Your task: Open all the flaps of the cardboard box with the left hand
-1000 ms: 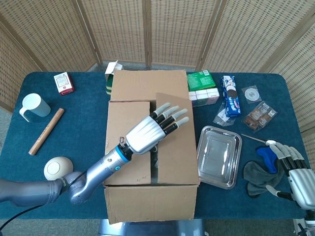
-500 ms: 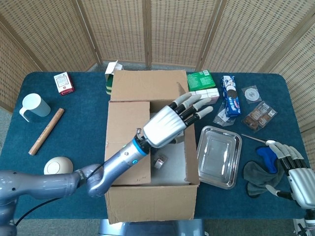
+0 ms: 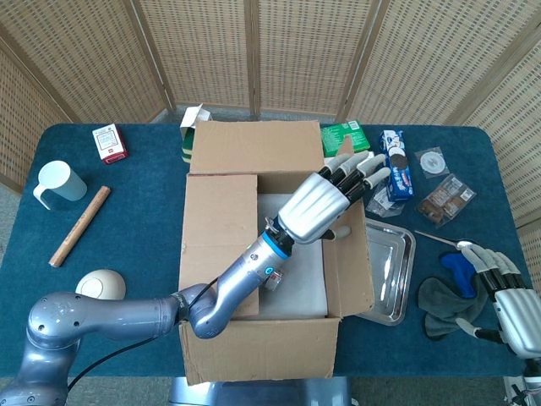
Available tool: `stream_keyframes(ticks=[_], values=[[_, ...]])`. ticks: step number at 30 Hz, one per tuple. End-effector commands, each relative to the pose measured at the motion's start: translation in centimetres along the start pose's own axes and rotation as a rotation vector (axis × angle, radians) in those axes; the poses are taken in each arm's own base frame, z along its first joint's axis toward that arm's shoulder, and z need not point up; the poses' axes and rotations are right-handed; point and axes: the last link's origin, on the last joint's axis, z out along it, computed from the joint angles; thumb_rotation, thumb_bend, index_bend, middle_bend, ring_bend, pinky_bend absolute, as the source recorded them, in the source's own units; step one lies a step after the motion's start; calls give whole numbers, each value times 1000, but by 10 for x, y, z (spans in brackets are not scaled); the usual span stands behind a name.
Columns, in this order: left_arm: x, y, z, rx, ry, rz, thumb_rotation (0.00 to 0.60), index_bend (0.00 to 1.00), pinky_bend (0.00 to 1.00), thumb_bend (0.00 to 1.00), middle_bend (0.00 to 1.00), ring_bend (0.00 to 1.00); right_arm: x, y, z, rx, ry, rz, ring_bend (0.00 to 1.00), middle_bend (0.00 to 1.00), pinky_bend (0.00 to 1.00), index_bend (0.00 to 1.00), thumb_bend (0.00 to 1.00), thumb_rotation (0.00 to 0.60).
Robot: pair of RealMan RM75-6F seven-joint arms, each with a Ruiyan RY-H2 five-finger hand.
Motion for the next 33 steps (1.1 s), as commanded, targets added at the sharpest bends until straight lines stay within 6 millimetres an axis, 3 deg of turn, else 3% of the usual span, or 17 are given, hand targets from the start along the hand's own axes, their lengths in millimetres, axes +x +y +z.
stream_keyframes(ticks=[1,8,14,24,33], values=[[2,-4,-3,-1,-6,9,600,0,161,265,0,0,0,0,0,0,1,1,0,0,0,0,36,600],[9,-21,-16,-4,-20,27,600,0,201,264,0,0,-1,-1,0,3,-2,-2,0,0,0,0,35,600],[-6,-22,-26,2,-61,9,600,0,188,263,0,0,-3,-2,-1,6,-7,-11,0,0,0,0,36,600],[-4,-1,-2,-48,125,23,600,0,95,264,0,0,-3,0,2,-1,-10,-12,0,0,0,0,35,600],[3,11,8,-87,182,50,600,0,26,264,0,0,-2,0,1,2,-10,-6,0,0,0,0,36,600]])
